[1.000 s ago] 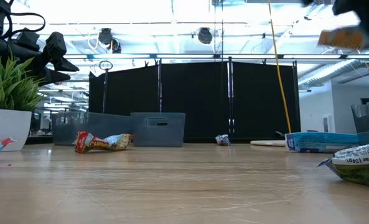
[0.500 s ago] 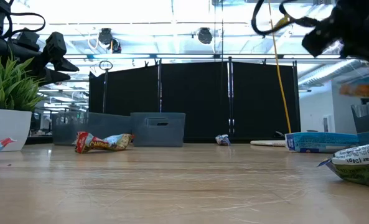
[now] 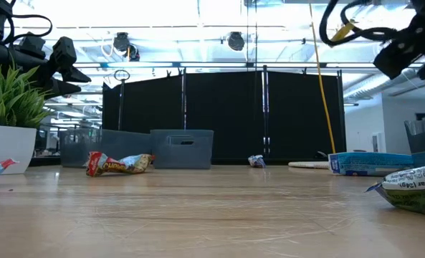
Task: Pick and place Granola Bars by type
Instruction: Put the yellow granola bar into the bottom black transparent bin
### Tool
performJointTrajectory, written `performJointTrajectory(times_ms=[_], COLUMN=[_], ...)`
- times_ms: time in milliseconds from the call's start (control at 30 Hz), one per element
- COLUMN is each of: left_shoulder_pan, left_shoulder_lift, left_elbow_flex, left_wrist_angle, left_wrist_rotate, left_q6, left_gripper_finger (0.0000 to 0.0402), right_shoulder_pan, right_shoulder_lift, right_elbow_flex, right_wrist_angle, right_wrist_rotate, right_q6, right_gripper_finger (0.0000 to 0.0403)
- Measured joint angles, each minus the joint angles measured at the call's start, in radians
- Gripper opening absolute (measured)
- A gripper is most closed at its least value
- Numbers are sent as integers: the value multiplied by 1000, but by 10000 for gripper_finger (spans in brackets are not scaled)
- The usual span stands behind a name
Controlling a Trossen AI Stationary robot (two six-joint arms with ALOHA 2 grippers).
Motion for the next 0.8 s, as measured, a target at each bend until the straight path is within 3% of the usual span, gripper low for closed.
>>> performJointTrajectory(times_ms=[400, 800], left_shoulder_pan=[0, 0], left_shoulder_lift=[0, 0], left_elbow_flex=[0, 0], left_wrist_angle=[0, 0], left_wrist_rotate=[0, 0], left_q6=[0, 0], left_gripper_finger=[182, 182], right_shoulder_pan=[-11, -59], right_shoulder_lift=[66, 66], right_elbow_flex=[-49, -49], right_wrist_angle=[80, 121], right_wrist_rotate=[-24, -77], right_q6=[-98, -132], right_gripper_finger=[6, 108])
